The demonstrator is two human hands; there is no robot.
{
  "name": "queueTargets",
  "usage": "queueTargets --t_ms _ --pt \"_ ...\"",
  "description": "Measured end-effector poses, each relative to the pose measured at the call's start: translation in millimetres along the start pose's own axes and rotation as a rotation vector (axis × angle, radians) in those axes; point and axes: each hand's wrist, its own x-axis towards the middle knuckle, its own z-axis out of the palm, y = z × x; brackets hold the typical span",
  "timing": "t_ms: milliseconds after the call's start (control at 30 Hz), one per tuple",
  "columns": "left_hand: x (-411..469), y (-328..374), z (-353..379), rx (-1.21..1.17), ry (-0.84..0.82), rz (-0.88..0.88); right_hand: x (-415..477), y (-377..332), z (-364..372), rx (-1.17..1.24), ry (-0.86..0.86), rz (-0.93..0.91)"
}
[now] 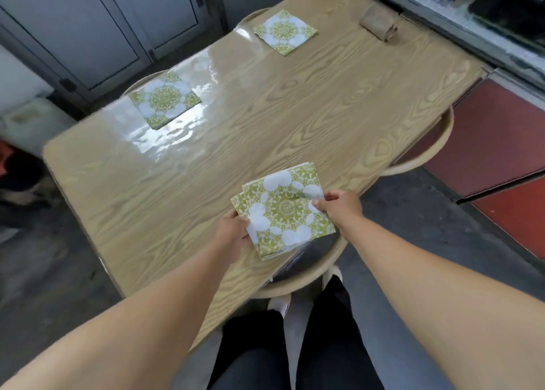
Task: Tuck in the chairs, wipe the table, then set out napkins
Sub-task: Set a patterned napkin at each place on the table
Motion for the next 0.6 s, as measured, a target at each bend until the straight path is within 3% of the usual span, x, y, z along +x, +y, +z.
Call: queueTargets --t_ms 300,600 --pt "5 -11 36 -0.1 0.299 0.037 55 -16 -15 -0.183 -0.185 -0.049" --pt "4 -5 60 -0.428 0.493 0.042 83 -18 -11 -0.223 -0.249 -0.043"
